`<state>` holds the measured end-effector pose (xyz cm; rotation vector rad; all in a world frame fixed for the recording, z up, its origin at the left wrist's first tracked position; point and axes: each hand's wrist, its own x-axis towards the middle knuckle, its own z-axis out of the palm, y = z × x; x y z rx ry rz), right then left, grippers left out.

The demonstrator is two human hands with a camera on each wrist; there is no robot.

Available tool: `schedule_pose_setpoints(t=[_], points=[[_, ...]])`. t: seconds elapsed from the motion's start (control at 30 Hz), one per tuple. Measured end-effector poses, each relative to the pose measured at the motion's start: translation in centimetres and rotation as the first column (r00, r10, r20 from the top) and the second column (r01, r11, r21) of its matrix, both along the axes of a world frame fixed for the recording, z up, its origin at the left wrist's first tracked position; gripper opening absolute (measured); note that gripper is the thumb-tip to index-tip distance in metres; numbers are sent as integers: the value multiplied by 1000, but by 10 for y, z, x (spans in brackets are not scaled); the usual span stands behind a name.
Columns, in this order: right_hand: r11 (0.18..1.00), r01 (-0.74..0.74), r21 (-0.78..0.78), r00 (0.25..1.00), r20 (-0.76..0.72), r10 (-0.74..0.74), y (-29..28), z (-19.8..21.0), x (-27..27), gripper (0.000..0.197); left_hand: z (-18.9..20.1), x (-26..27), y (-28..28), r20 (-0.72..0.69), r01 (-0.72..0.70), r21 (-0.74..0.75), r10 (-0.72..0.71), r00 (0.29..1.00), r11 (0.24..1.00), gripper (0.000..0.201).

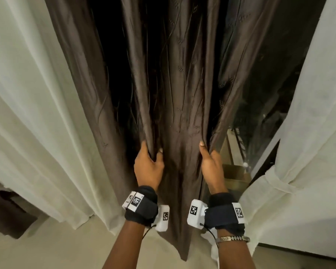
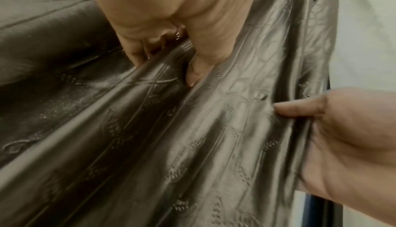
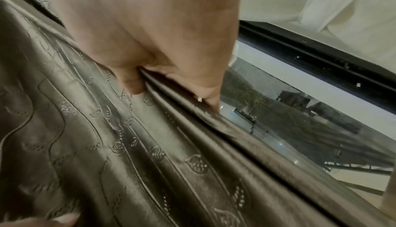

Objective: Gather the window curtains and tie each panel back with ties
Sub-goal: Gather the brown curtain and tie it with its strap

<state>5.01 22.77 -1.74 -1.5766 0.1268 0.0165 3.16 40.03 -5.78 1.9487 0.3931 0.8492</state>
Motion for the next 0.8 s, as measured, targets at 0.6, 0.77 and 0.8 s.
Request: schedule_pose_setpoints(t=[0.6, 0.77, 0.8], points=[[976, 202, -77, 979, 53, -198, 45, -20, 1, 101, 3, -22, 75, 289, -252, -41, 253, 923, 967, 95], [991, 130, -23, 988, 84, -127, 47, -13, -6, 82, 1, -22, 52, 232, -37, -51, 47, 972, 998, 56], [995, 103, -2, 990, 99, -102, 48, -9, -8, 77, 3, -23, 41, 234, -9, 8, 7, 972, 1000, 54]])
